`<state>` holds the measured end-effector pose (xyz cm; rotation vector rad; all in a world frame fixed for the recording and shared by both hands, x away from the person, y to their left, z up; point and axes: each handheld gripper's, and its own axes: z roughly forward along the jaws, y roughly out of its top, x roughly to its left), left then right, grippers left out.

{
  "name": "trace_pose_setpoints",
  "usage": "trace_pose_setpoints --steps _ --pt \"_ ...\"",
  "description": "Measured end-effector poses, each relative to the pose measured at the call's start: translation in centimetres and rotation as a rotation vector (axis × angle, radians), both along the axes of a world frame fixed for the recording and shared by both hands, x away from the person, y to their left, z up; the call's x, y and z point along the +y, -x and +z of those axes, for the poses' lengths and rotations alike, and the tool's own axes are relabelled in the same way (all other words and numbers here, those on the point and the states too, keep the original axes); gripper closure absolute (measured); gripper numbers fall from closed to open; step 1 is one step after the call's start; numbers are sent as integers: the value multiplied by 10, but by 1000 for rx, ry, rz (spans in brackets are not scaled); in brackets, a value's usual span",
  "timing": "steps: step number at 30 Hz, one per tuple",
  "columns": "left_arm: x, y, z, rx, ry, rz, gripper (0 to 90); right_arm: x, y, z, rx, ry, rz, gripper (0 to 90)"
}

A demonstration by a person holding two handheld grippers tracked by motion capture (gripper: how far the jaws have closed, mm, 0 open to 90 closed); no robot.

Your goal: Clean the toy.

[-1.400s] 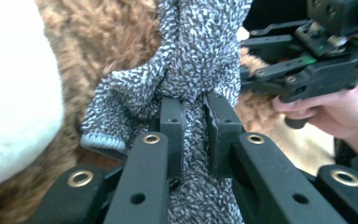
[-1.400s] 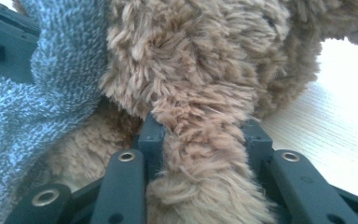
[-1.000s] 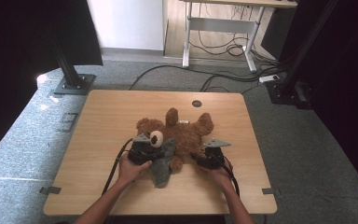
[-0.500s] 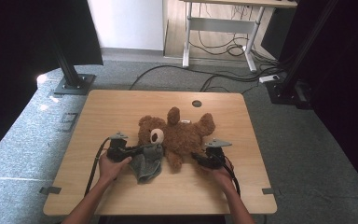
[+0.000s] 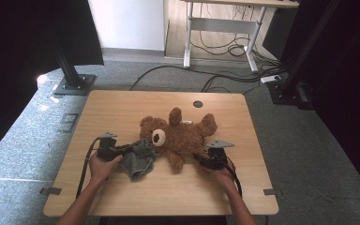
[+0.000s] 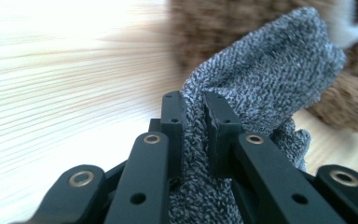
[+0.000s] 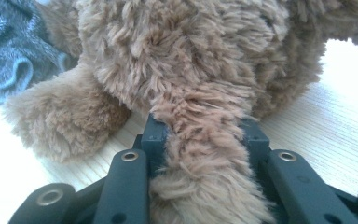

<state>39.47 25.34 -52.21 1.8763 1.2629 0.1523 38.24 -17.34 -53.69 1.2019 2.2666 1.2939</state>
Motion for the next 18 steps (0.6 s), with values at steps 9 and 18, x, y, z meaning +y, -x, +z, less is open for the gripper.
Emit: trace_pose_setpoints --steps 9,18 --pt "-28 11 8 -34 191 -256 789 1 -1 -1 2 -5 -4 637" --pt "-88 11 25 -72 312 -397 789 5 1 -1 -5 6 -7 649"
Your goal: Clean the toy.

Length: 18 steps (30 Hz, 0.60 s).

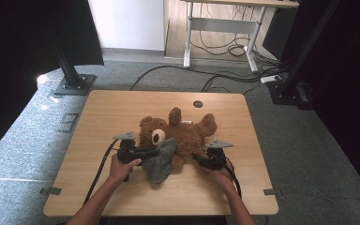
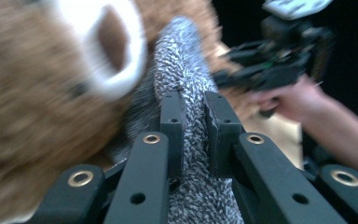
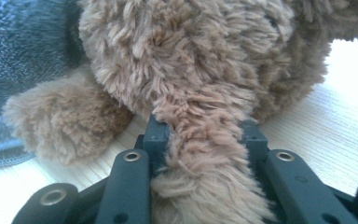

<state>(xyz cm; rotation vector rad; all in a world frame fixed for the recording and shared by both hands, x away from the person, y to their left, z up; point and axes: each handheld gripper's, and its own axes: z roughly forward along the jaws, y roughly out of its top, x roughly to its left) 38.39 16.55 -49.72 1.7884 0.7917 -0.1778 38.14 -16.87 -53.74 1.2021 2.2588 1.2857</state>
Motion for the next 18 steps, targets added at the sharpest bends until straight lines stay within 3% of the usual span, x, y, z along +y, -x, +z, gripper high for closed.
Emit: trace_pose_setpoints --steps 4,5,6,10,14,15,18 --pt "-25 1 13 -41 8 -38 788 1 -1 0 4 -12 -2 651" --pt "-25 1 13 -41 8 -38 788 1 -1 0 4 -12 -2 651" --pt "-34 -2 15 -38 44 -45 788 1 0 0 5 -13 -1 652" --pt "-47 -7 12 -8 60 -65 788 2 0 0 7 -16 3 653" --pt "-64 -12 0 23 18 -77 787 3 -1 -1 5 -19 9 653" --pt "-72 -13 -7 31 -34 -65 787 4 0 -1 6 -19 11 653" --pt "-77 -14 -13 36 -62 -60 787 3 0 -1 6 -18 13 653"
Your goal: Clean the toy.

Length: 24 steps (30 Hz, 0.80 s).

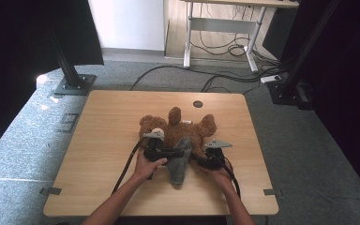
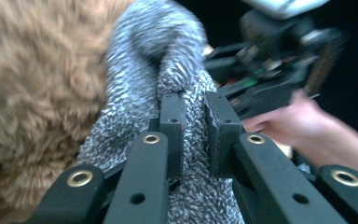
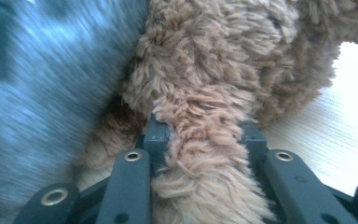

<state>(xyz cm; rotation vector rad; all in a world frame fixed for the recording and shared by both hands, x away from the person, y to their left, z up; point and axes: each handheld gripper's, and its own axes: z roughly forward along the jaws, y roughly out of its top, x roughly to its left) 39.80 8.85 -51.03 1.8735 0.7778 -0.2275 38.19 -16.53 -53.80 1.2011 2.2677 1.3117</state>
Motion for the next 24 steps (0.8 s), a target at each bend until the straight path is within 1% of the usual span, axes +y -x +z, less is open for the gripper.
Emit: trace_pose_setpoints --steps 3,4,5,6,7,9,10,11,12,13,14,16,18,19,21,22,24 --pt "-3 0 -1 -5 -12 8 787 0 0 0 1 1 0 653" --pt "-4 1 0 -18 -33 13 788 0 0 0 1 1 0 653" --pt "-5 1 1 -25 -43 16 787 0 0 0 0 1 1 653" --pt "-5 1 1 -25 -43 16 788 0 0 0 0 1 1 653" --pt "-6 2 1 -30 -56 22 788 0 0 0 0 1 1 652" --pt "-7 3 2 -32 -78 35 789 0 0 0 0 3 1 653" --pt "-9 3 1 -34 -101 50 790 0 1 0 -1 7 1 652" --pt "-9 3 1 -34 -101 50 790 0 1 0 -1 7 1 652" --pt "-9 4 1 -31 -118 60 791 0 1 0 -1 9 3 653" --pt "-9 4 1 -31 -118 60 791 0 1 0 -1 9 3 653" --pt "-10 4 1 -34 -138 74 791 0 1 0 -1 9 5 653" --pt "-10 4 1 -32 -144 79 793 -1 1 0 -2 10 7 652" --pt "-9 6 1 -42 -169 93 794 -1 1 0 -3 12 8 653" --pt "-9 6 1 -42 -169 93 794 -1 1 0 -3 14 8 653" --pt "-5 8 -1 -43 -189 103 794 -1 1 0 -4 18 10 654" --pt "-5 8 -1 -43 -189 103 795 -1 1 0 -4 18 10 654" --pt "4 9 -3 -34 -193 117 795 -2 1 0 -3 20 12 656"
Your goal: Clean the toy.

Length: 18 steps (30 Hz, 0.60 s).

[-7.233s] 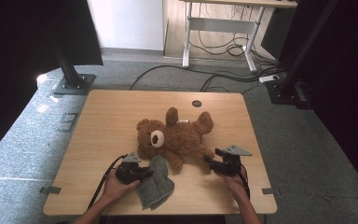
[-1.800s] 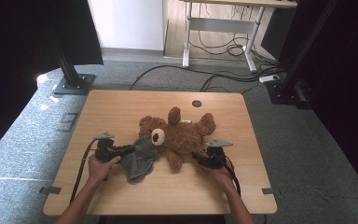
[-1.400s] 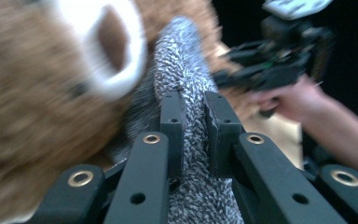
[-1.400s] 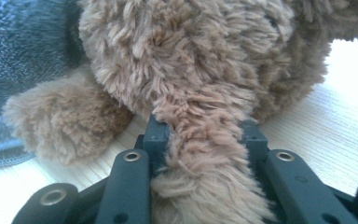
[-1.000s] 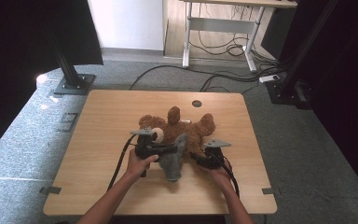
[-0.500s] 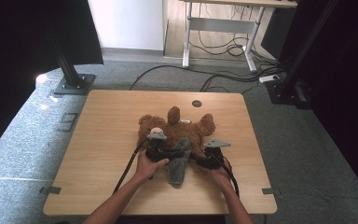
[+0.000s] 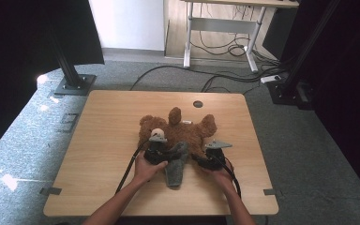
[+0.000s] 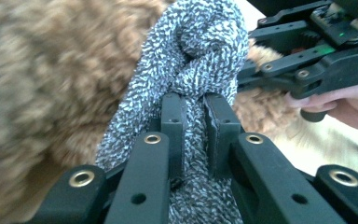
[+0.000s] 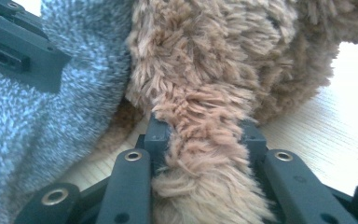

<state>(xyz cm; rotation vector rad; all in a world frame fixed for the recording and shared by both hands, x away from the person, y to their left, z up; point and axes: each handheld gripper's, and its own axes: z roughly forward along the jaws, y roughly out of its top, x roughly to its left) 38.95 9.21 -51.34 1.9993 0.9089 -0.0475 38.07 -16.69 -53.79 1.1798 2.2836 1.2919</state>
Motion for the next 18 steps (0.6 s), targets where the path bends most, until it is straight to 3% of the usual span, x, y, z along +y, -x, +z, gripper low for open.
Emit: trace_pose_setpoints --steps 8,14,15,18 --pt "26 0 -5 25 -9 58 795 -1 1 -1 -1 7 12 666" --pt "72 -5 -10 43 -18 157 795 -3 2 -1 -1 11 21 670" --pt "72 -5 -10 43 -18 157 795 -3 2 -1 -1 11 21 670" --pt "89 -4 -13 29 -54 186 795 -3 2 -1 0 14 24 670"
